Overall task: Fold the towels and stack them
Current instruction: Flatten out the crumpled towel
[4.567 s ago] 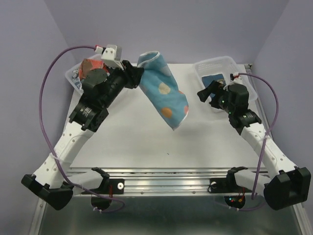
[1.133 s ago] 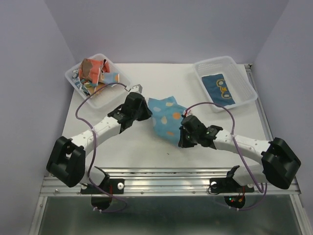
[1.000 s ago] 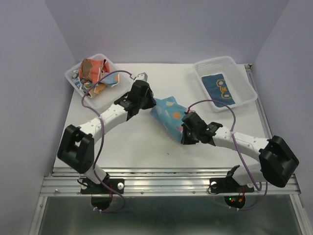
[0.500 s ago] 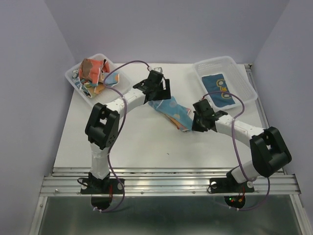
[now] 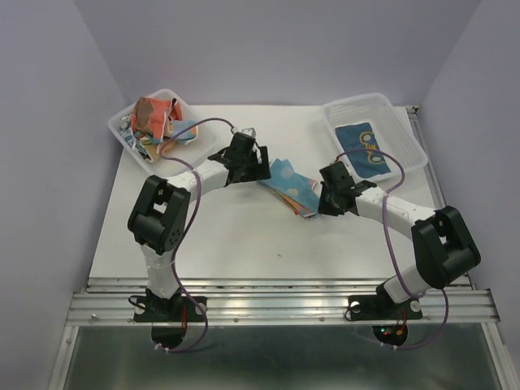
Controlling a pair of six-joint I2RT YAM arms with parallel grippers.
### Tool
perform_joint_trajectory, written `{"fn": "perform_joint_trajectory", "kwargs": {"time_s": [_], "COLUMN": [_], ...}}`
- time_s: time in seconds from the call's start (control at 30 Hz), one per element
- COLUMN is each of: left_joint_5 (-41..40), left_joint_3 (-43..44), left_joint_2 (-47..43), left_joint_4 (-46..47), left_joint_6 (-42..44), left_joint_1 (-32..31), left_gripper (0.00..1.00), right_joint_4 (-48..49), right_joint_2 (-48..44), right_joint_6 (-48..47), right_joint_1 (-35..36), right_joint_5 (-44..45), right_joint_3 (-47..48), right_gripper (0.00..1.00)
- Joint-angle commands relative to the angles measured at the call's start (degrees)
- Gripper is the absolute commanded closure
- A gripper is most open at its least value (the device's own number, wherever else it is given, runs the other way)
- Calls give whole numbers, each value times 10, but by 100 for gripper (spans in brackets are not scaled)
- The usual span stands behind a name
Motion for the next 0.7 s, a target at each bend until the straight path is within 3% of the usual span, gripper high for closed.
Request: {"fn": "perform_joint_trajectory", "kwargs": {"time_s": [0.0, 0.3, 0.67], "left_joint_5": [32, 57, 76], "left_joint_3": [13, 26, 25], "left_joint_2": [10, 47, 57], "left_joint_4": [49, 54, 53], "left_joint_6": [-7, -18, -27], "left_joint_1": [11, 16, 16], "left_gripper": [13, 21, 53], "right_joint_4": [18, 18, 15], "right_joint_2": [8, 9, 8], "right_joint_6": [-7, -10, -10], "right_joint_1": [-5, -5, -4], "right_joint_5": [6, 7, 9], "right_joint_3": [26, 26, 25], "right_gripper": [98, 98, 98]}}
